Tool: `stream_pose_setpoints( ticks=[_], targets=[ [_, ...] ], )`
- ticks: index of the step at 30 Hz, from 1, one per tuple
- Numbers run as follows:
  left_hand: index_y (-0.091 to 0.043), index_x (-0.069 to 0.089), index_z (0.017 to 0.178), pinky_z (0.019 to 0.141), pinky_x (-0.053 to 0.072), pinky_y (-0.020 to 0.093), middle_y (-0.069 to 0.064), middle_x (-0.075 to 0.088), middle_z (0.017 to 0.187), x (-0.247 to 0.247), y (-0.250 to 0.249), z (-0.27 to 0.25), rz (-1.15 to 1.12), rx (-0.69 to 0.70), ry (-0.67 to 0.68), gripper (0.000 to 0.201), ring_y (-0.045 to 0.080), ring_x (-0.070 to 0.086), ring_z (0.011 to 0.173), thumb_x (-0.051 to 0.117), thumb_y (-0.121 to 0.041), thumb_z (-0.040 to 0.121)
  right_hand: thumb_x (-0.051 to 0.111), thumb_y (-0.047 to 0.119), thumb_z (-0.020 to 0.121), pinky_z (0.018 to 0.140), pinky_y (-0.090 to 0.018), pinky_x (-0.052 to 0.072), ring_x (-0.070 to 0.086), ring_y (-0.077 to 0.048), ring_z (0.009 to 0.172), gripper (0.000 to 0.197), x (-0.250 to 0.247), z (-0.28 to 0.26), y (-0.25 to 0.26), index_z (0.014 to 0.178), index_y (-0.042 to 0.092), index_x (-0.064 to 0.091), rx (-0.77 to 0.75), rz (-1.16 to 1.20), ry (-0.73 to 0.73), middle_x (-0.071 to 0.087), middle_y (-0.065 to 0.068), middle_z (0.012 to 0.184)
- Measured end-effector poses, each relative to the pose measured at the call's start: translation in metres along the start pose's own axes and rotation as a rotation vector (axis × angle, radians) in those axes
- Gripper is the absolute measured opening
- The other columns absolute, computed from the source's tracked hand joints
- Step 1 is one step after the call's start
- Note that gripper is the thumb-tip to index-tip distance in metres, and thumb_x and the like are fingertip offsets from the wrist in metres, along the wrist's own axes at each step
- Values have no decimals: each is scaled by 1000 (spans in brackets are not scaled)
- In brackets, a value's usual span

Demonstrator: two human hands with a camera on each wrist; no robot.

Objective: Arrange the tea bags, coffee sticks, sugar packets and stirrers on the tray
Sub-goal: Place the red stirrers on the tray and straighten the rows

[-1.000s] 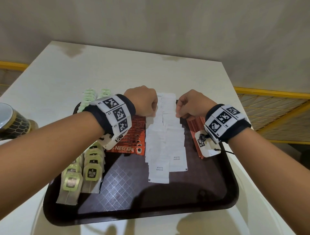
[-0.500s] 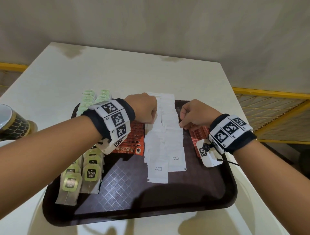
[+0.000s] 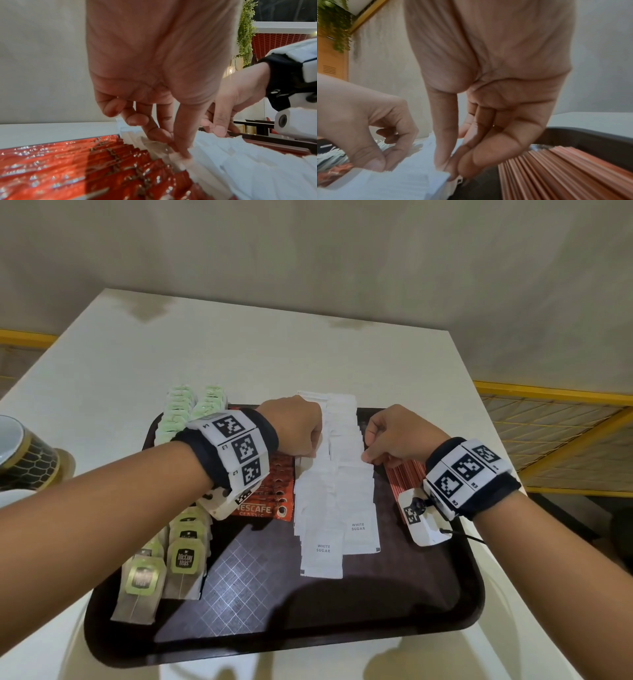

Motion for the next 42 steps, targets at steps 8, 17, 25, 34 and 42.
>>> stream_pose_setpoints(
  ticks=[8, 17, 25, 34, 42],
  targets=[
    [-20, 70, 83, 77, 53, 32, -4, 66, 85, -14, 7, -2, -58, -35, -45, 4, 20, 64, 88, 68, -17, 86, 78, -1, 76, 49, -23, 50, 65, -14, 60, 21, -11, 2, 10, 74, 9, 60, -21, -12, -64, 66, -6, 67],
    [-23, 63, 83, 75, 49, 31, -7, 61, 85, -13, 6, -5, -78, -18, -77, 9, 18, 60, 87, 69, -28, 87, 79, 12, 78, 53, -23, 51, 69, -15, 67, 19, -10, -1, 5, 76, 9, 60, -24, -30, -75, 72, -5, 71],
    [-24, 58, 83, 78, 49, 33, -13, 54, 78, -11, 9, -8, -36, -26, -52, 18, 20, 62, 91, 76, -23, 82, 75, 5, 81, 47, -21, 47, 66, -13, 58, 21, 7, -9, -8, 72, 11, 57, 15, 10, 54, 69, -2, 60],
    [-24, 54, 91, 81, 49, 34, -12, 52, 82, -6, 13, -7, -84, -50, -25, 28, 20, 60, 94, 80, -27, 79, 76, -2, 77, 50, -24, 48, 64, -13, 59, 24, 1, -11, 5, 72, 12, 57, -30, -35, 11, 66, -3, 65],
    [-26, 59, 92, 74, 42, 30, -16, 56, 80, -9, 16, -9, -79, -45, -56, 28, 14, 58, 87, 78, -41, 78, 79, 5, 77, 53, -26, 51, 66, -15, 62, 22, 2, -12, -1, 72, 11, 58, 7, -74, 1, 68, -4, 66]
  ],
)
Point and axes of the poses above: each hand's wrist, its own z-axis towards the middle knuckle, its own x-axis out of the palm, y = z × x, the point moved 10 cm from there along z, towards the middle knuckle
